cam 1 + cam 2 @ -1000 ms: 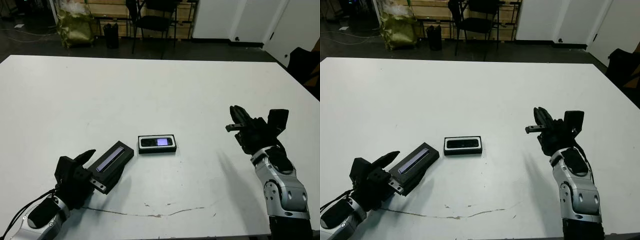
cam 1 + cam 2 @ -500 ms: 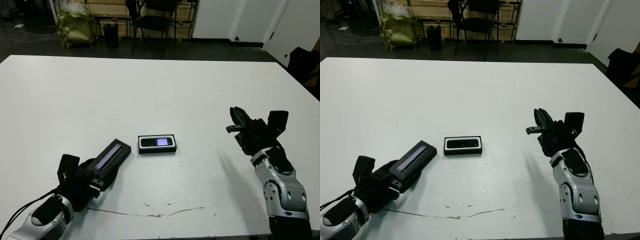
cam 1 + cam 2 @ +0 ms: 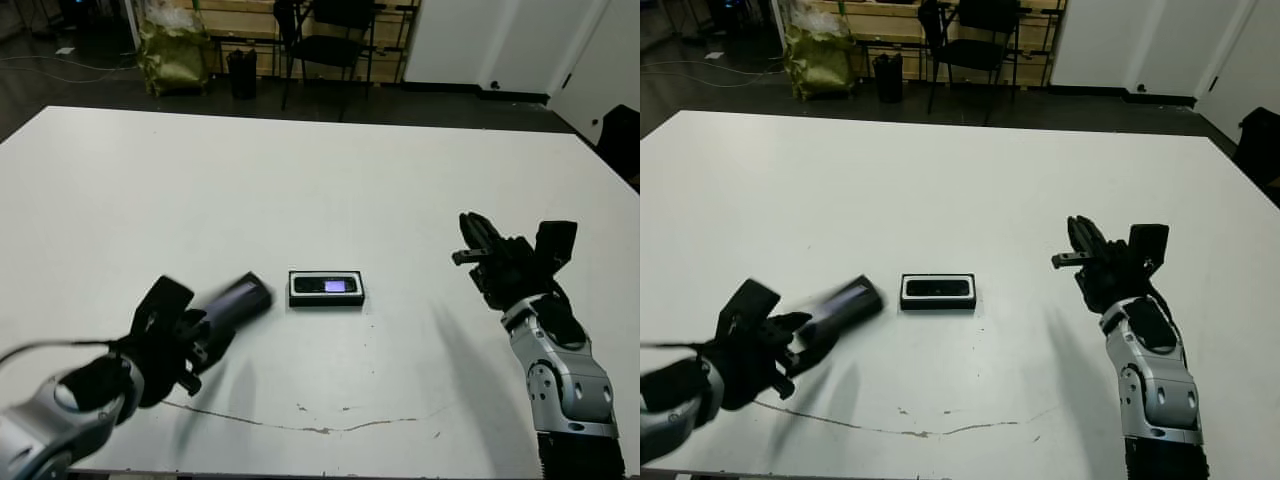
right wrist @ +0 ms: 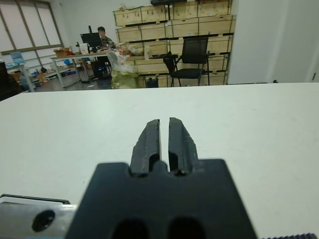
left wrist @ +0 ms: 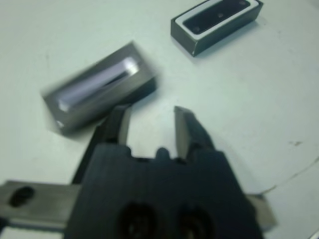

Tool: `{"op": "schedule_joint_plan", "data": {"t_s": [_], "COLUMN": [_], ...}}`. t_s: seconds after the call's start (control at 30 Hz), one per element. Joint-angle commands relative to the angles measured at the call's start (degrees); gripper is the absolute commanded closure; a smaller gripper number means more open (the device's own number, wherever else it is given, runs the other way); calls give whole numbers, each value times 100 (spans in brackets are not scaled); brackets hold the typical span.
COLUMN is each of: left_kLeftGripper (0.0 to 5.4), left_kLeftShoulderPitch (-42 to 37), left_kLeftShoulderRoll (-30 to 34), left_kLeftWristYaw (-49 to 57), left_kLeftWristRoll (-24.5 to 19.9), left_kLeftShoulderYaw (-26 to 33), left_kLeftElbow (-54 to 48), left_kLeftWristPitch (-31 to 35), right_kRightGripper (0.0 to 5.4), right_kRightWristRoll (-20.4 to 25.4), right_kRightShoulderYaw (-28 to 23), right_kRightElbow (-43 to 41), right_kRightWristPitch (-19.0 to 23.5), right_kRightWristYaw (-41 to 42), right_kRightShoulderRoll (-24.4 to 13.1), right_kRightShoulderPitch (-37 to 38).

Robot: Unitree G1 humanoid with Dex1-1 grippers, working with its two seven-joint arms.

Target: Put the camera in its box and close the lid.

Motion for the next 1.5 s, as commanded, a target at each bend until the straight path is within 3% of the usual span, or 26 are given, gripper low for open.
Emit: {"op": "schedule_joint_plan", "data": {"t_s": [0.03,0.2,1.5], "left_kLeftGripper": [429,539,539], "left_kLeftShoulderPitch": [-69,-115,-128], "left_kLeftShoulderRoll": [-66,-136,-254], "left_kLeftWristYaw": [-10,-34,-103], "left_kLeftWristRoll": [13,61,230], "left_kLeftShoulderYaw": [47,63,25], "left_kLeftElbow": [-61,-96,-140], "left_kLeftWristPitch": [329,467,568], "right_kRightGripper": [540,540,540], "right_kRightWristRoll": [-30,-24,-13], "right_kRightShoulderYaw": [7,3,-16], "right_kRightElbow": [0,-3,21], "right_kRightWristPitch": [181,193,171], "right_kRightWristYaw": [-53,-54,-29], "right_kRightShoulderRoll": [-48,-55,-73], "right_kRightShoulderPitch": [35,34,51]}}
